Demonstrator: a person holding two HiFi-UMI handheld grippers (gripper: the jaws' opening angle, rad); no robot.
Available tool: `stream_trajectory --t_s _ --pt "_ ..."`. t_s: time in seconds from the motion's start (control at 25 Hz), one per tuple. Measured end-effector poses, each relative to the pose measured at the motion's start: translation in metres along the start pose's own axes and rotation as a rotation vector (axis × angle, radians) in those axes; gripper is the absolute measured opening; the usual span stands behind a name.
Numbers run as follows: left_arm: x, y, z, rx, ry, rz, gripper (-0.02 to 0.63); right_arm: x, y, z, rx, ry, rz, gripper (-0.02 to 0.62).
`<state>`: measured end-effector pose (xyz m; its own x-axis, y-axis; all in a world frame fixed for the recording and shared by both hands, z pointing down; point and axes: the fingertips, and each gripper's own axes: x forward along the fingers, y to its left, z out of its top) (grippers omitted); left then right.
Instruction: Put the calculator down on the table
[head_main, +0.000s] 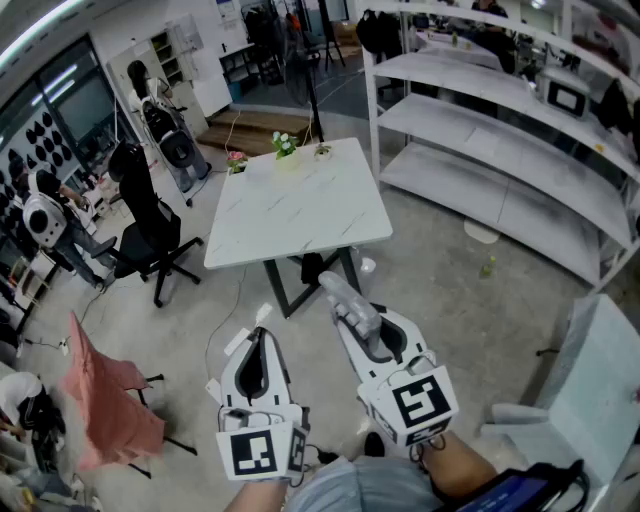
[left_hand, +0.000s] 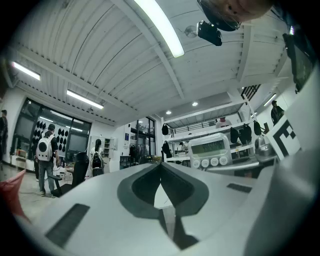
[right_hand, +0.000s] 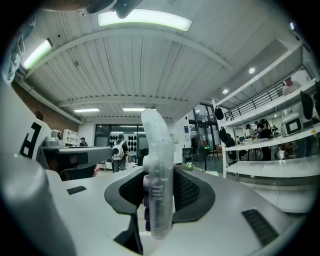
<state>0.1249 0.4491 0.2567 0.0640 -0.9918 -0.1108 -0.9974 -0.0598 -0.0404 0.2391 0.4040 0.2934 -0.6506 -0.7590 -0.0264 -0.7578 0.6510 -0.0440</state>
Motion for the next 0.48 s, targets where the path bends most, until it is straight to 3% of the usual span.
stream_trajectory --t_s 0.48 --pt "0.01 0.008 -0.008 -0.001 0.017 0.033 0.008 0.012 -0.01 -0.003 0.039 0.008 0.018 0.144"
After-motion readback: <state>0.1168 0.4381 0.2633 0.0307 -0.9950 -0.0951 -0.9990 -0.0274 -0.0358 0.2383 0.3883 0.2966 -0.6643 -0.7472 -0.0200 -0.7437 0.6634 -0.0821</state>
